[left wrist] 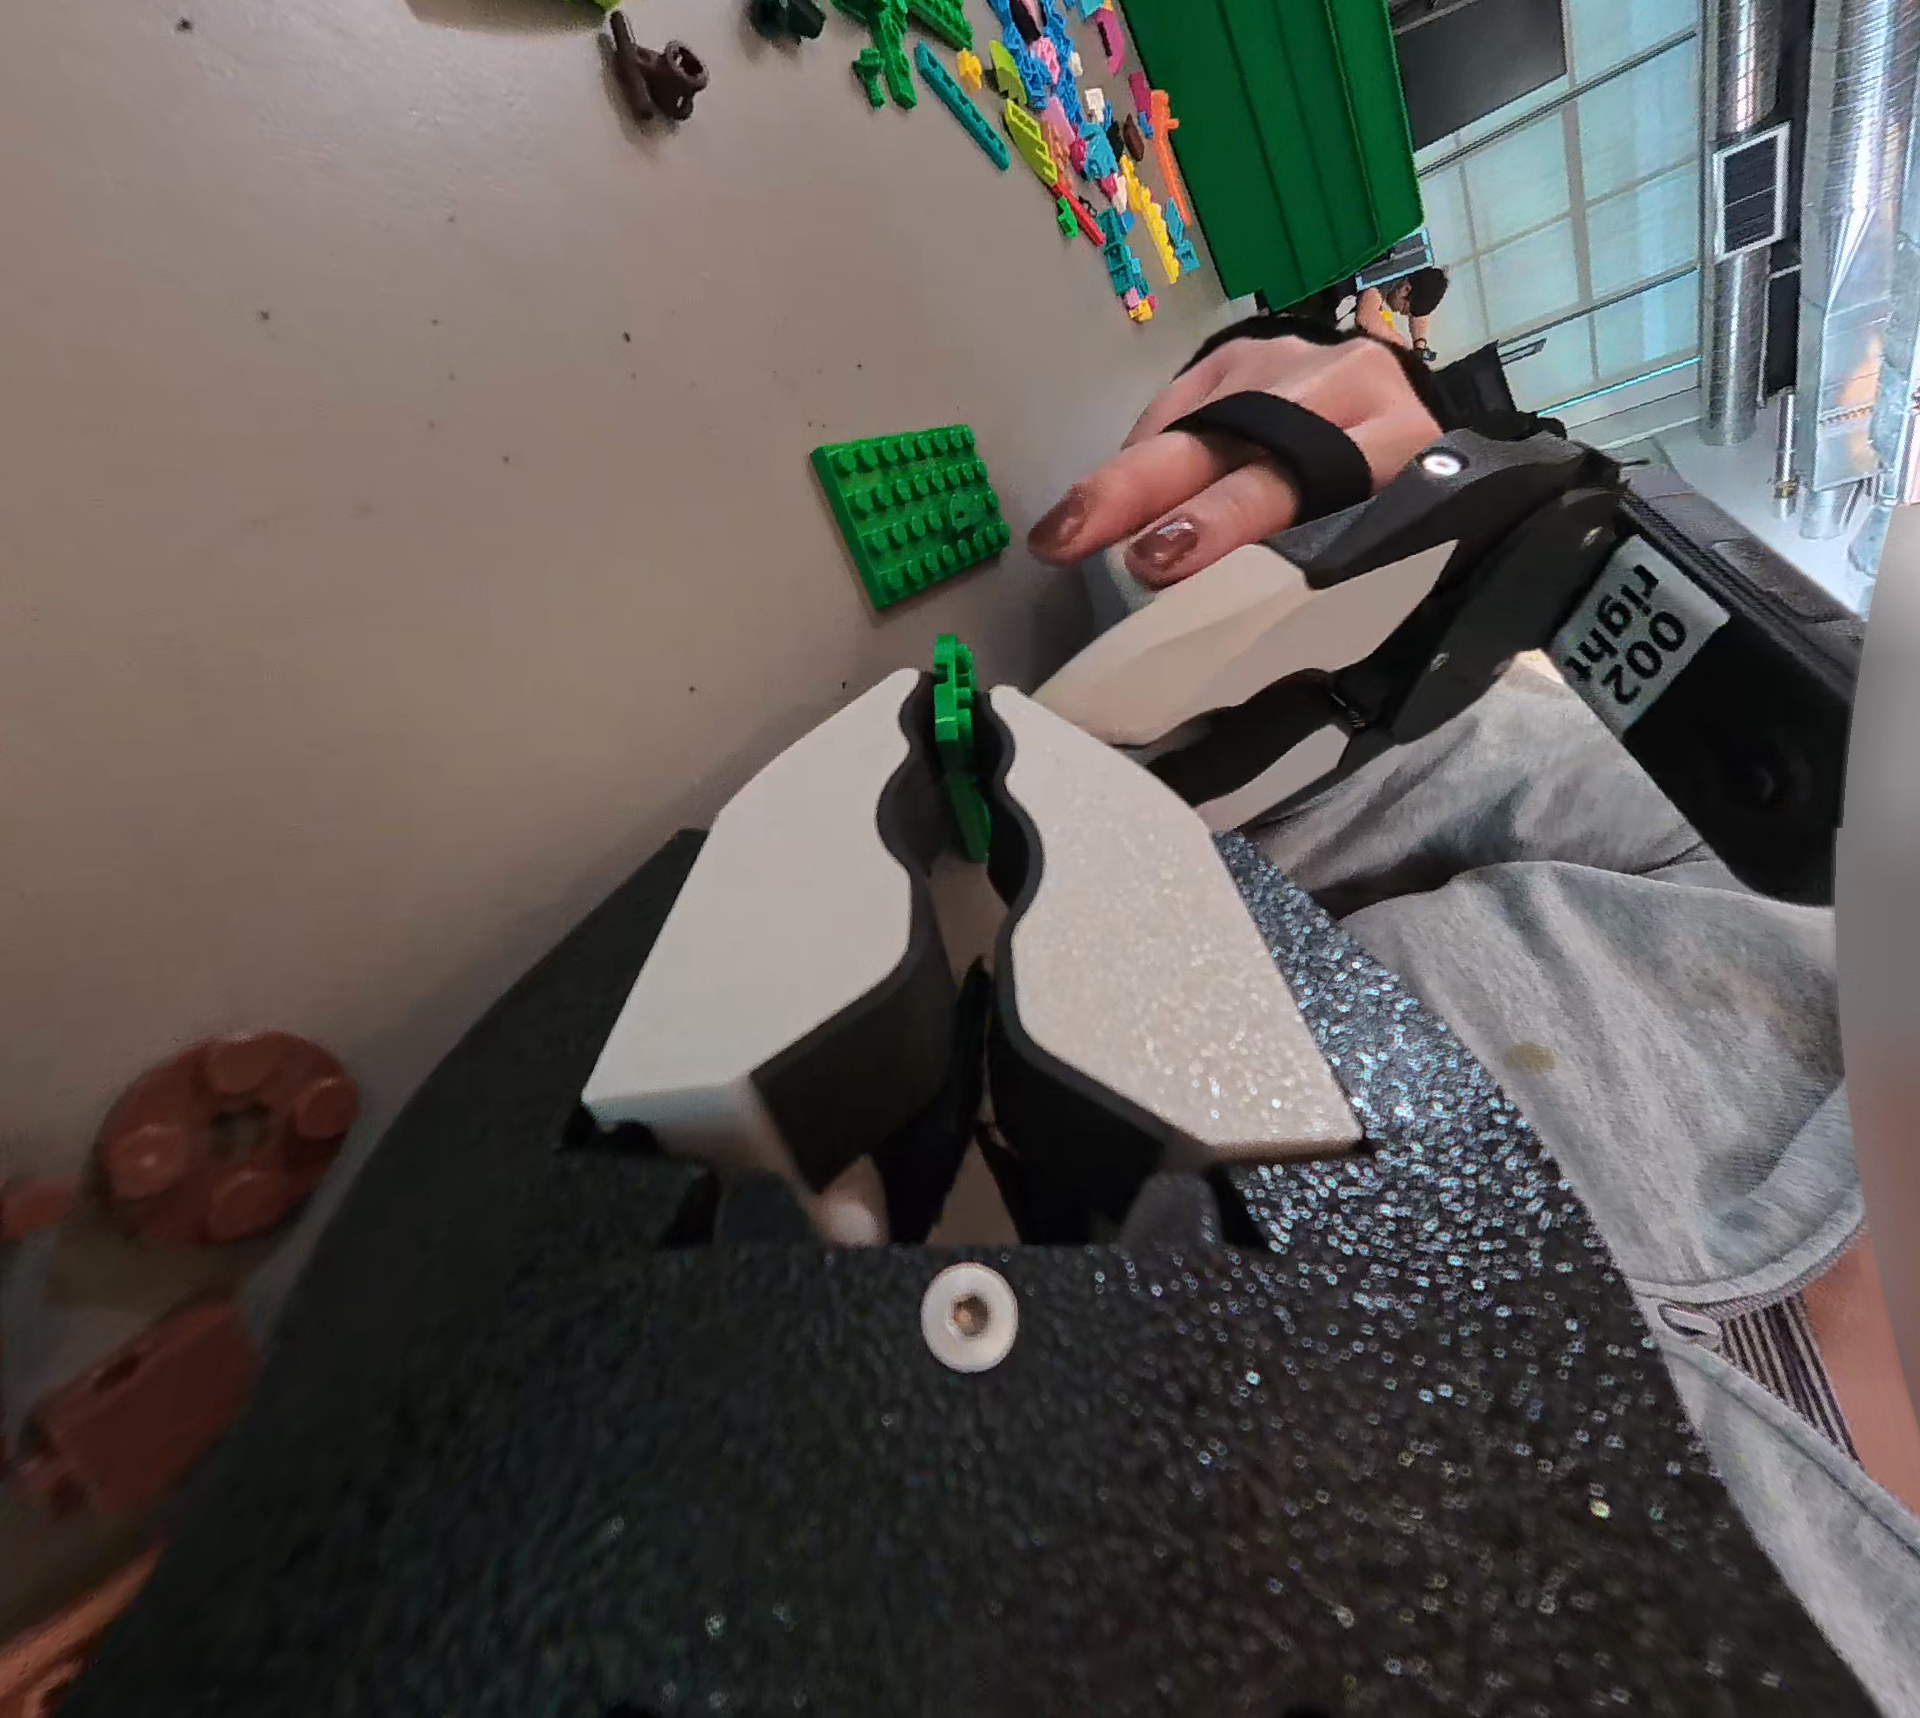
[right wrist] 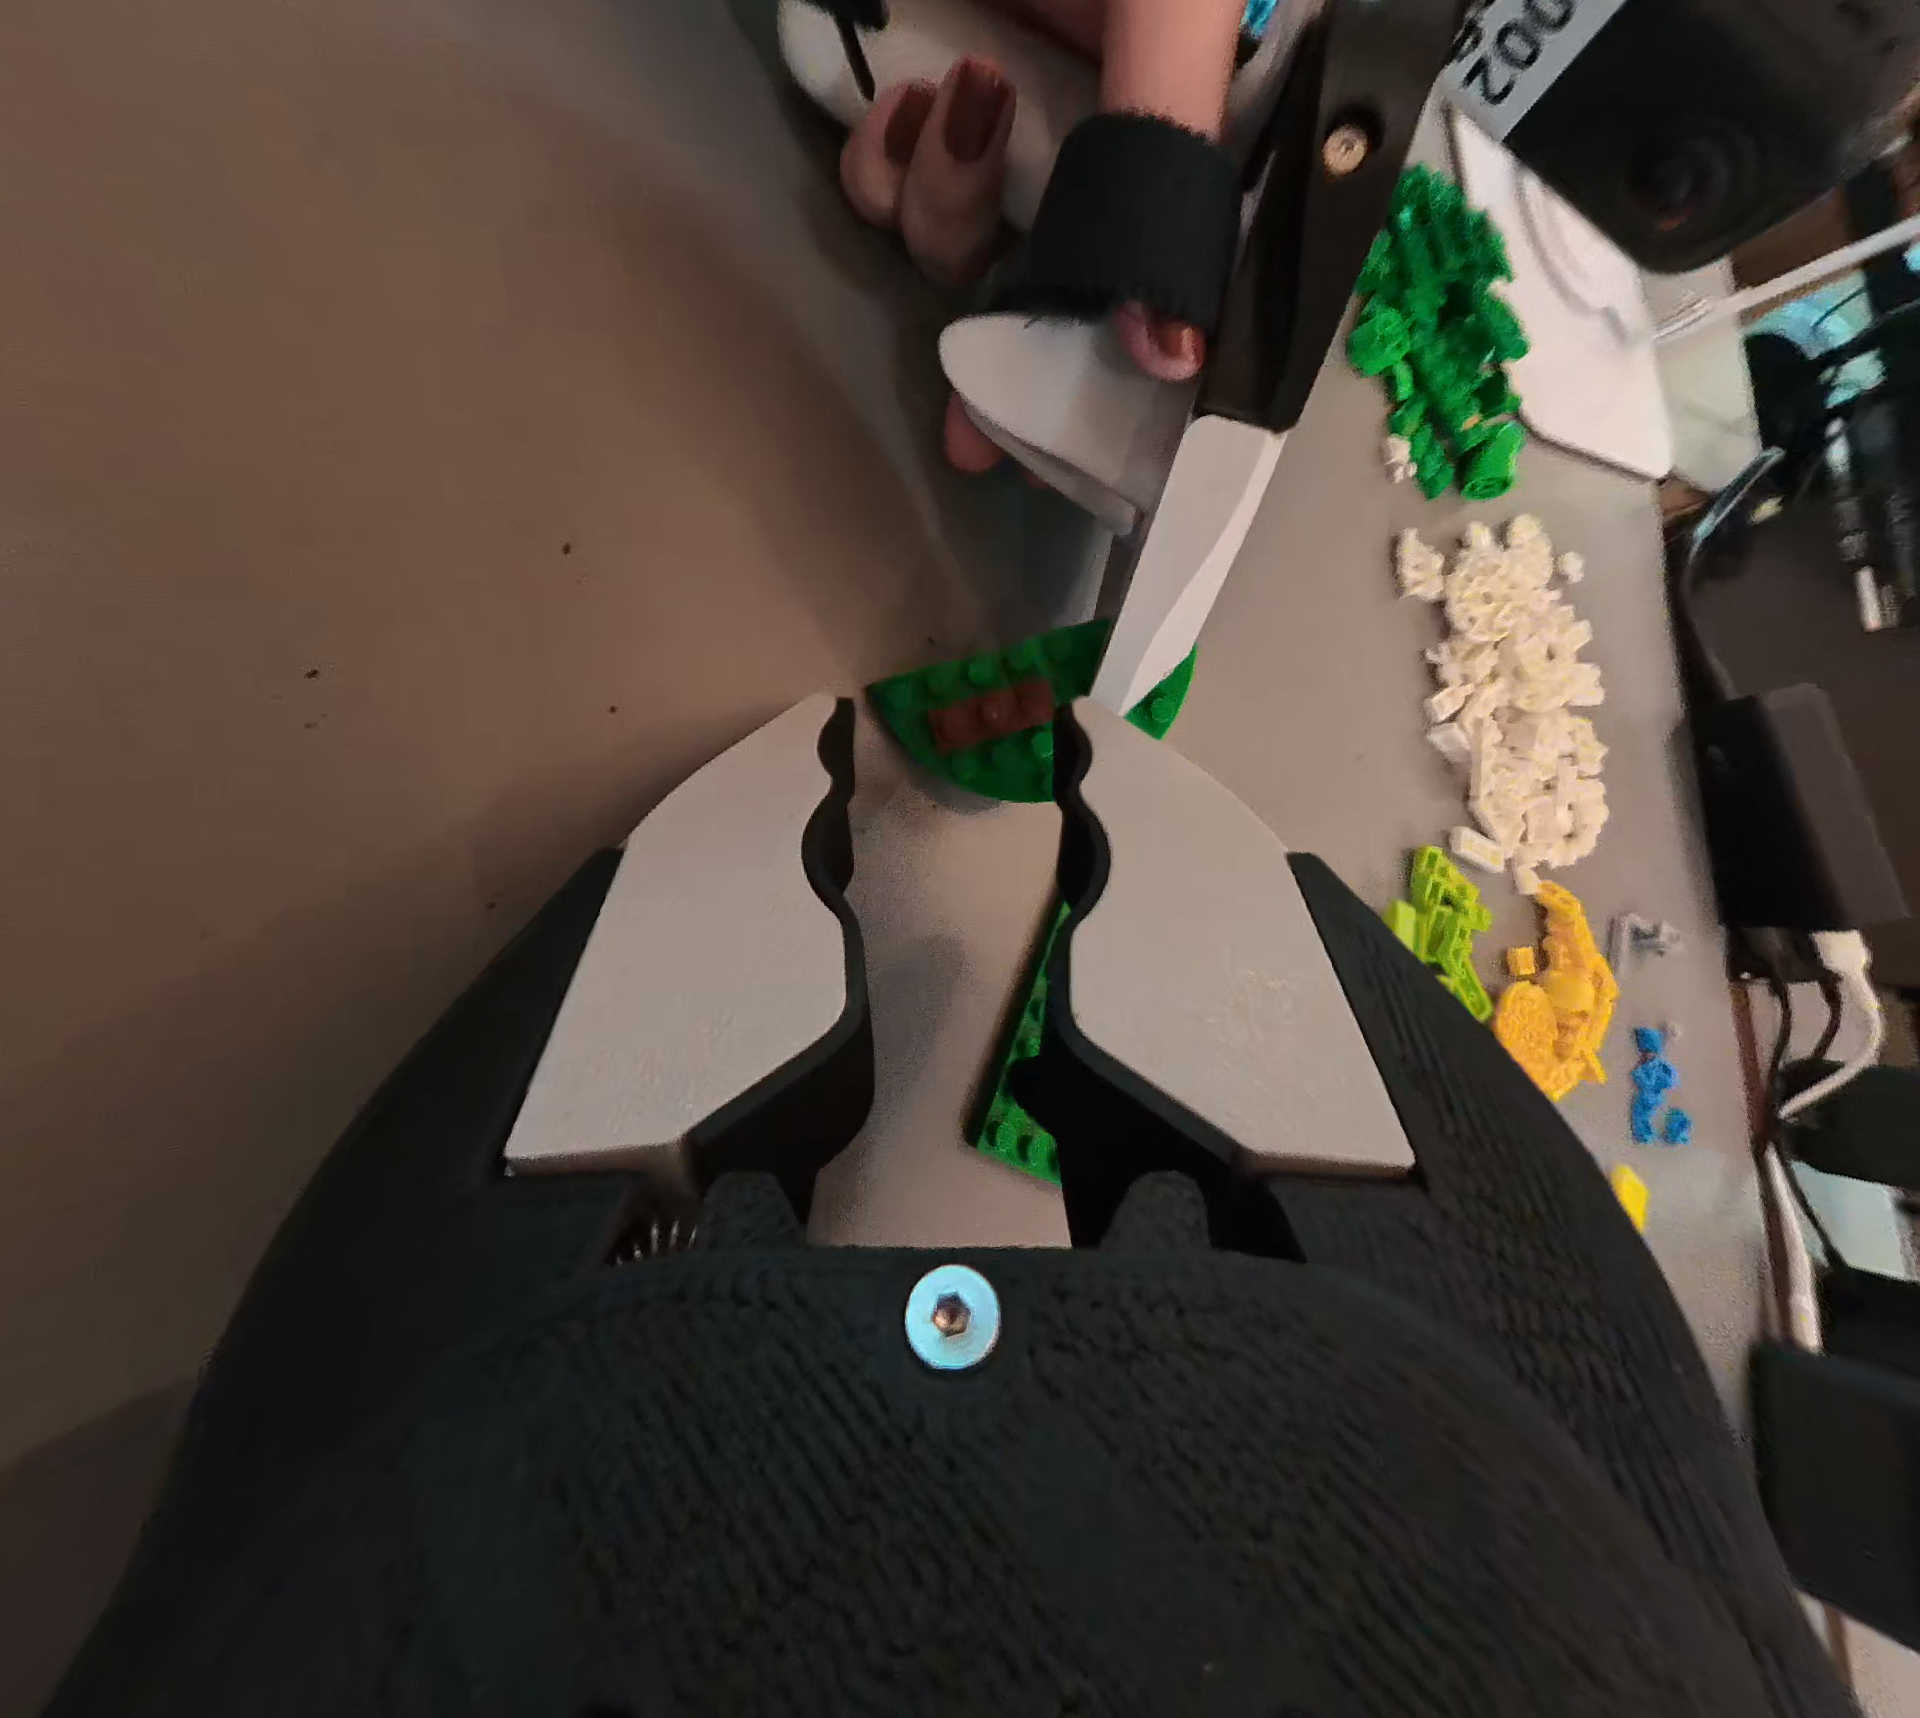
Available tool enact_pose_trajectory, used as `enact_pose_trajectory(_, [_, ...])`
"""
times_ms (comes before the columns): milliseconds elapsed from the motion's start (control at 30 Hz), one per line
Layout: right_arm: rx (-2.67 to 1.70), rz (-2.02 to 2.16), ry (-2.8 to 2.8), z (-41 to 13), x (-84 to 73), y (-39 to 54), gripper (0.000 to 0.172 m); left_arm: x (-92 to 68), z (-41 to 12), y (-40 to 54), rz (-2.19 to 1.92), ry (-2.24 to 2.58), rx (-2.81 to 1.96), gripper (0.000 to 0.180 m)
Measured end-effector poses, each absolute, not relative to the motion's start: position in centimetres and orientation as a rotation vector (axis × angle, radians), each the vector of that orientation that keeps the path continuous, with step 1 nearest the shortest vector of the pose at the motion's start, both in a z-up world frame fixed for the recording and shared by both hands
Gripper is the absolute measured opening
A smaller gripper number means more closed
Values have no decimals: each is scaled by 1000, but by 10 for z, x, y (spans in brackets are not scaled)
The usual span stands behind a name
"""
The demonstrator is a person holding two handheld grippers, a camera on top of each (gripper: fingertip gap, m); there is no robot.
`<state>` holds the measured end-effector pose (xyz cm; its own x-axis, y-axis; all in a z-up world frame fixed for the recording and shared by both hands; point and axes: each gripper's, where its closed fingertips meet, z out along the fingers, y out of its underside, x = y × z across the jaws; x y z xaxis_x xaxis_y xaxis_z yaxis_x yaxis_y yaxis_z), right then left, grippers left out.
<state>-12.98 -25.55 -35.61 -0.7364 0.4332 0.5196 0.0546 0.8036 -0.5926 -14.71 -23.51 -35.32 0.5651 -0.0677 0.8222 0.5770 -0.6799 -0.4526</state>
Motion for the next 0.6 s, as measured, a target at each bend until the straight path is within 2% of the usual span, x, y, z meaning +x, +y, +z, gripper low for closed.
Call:
enact_pose_trajectory(433, [-400, 702, -2330, -359, -134, -254, 29, -145, -351, -237, -1182, -425, -2045, 5])
enact_pose_trajectory(600, [-452, 703, -2339, -361, -134, -253, 23, -153, -342, -235, -1255, -490, -1944, 19])
